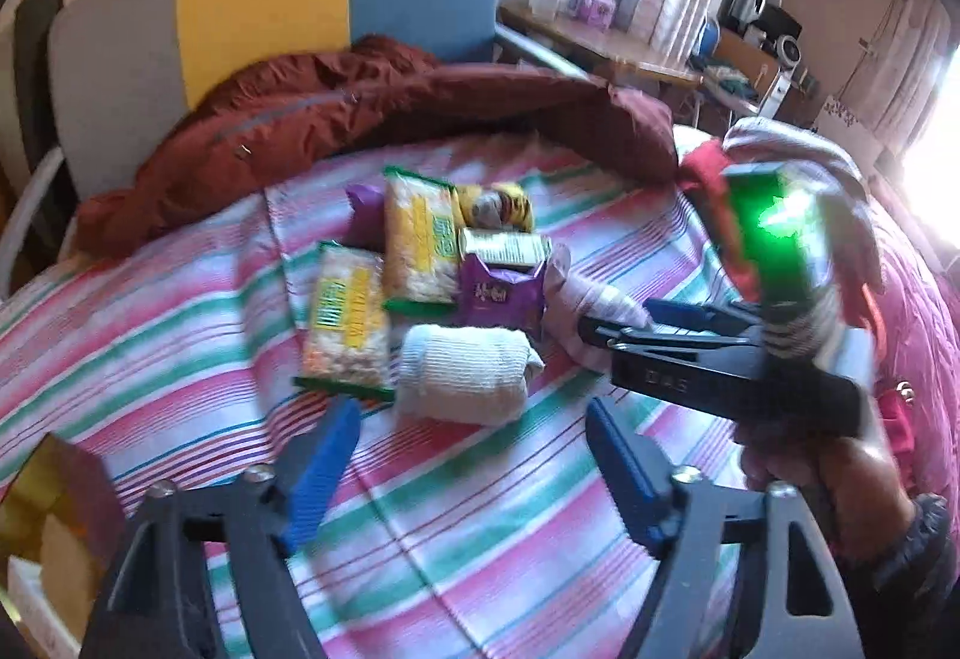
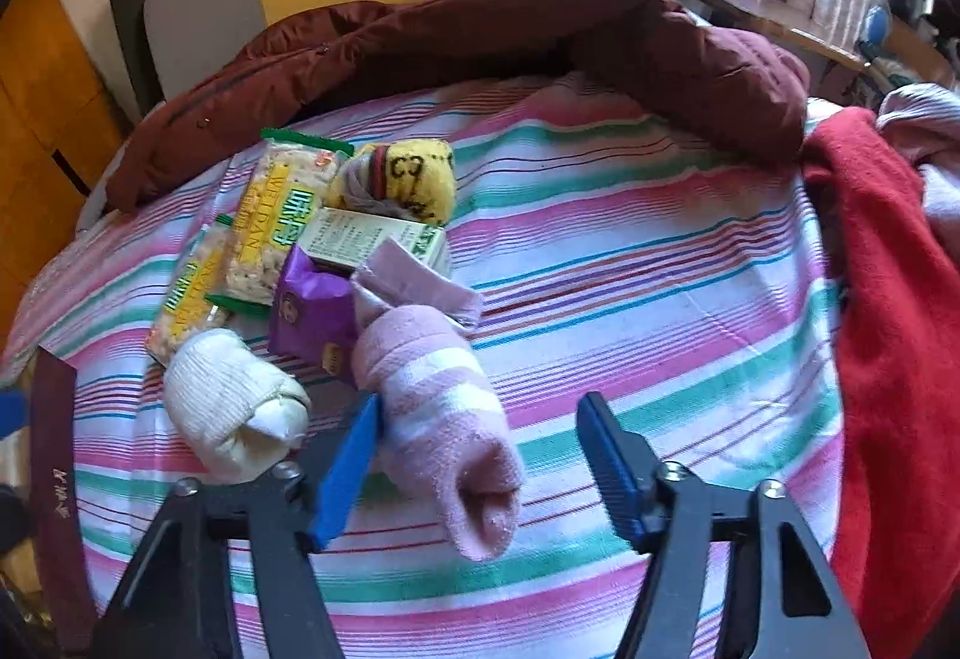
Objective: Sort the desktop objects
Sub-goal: 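Move both open tools back over the snacks and socks on the bed, then carry the white sock and pink sock over to the gold tray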
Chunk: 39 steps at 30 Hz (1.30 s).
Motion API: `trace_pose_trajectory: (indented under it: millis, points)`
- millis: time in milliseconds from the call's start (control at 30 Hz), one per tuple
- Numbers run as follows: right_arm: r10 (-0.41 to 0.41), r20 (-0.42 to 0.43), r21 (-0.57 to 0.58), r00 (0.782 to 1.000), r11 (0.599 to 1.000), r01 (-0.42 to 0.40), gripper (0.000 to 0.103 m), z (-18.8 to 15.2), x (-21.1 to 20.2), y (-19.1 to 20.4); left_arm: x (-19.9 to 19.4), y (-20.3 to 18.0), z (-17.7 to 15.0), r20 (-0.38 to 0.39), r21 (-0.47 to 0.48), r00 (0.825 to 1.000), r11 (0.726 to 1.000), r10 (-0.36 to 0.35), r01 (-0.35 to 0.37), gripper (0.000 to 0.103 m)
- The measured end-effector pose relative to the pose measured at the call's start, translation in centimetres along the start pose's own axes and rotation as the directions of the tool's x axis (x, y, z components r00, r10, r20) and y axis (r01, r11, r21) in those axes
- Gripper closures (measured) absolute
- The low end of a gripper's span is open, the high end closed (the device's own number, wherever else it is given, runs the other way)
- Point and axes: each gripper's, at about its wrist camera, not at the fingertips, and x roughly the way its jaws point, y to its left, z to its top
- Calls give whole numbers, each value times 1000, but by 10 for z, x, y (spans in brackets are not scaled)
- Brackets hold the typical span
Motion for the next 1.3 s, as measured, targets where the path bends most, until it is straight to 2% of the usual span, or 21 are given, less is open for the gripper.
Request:
trace_pose_trajectory:
  millis: [167, 467, 667, 700, 767, 800, 867, 1000, 1300]
  points:
    - [40, 4, -12, 999, 999, -40, 54, 0, 0, 3, 32, -6, 4, -22, 30, 1000, 999, 22, -22, 23]
    - [79, -1, -3, 997, 997, -79, 54, 3, 5, 4, 71, -4, 9, -68, 65, 994, 994, 91, -87, 23]
    - [91, -13, -19, 996, 996, -91, 53, 5, 9, 7, 83, 0, 10, -83, 43, 995, 998, 57, -53, 24]
    - [92, -15, -22, 996, 995, -93, 53, 5, 10, 7, 83, 0, 10, -78, 44, 995, 998, 56, -53, 25]
    - [92, -19, -33, 996, 995, -93, 53, 5, 12, 9, 83, -2, 9, -68, 46, 997, 998, 33, -30, 35]
    - [96, -21, -36, 995, 995, -97, 54, 5, 13, 9, 84, -3, 8, -63, 48, 998, 998, 29, -26, 36]
    - [106, -19, -40, 994, 994, -106, 65, 5, 13, 10, 83, -5, 7, -51, 56, 998, 998, 31, -29, 37]
    - [123, -27, -50, 992, 991, -124, 71, 5, 13, 11, 76, -3, 5, -41, 53, 999, 998, 28, -26, 40]
    - [177, 20, -38, 984, 984, -176, 73, 6, -6, 8, 27, 5, 5, 42, 7, 999, 1000, 22, -23, 40]
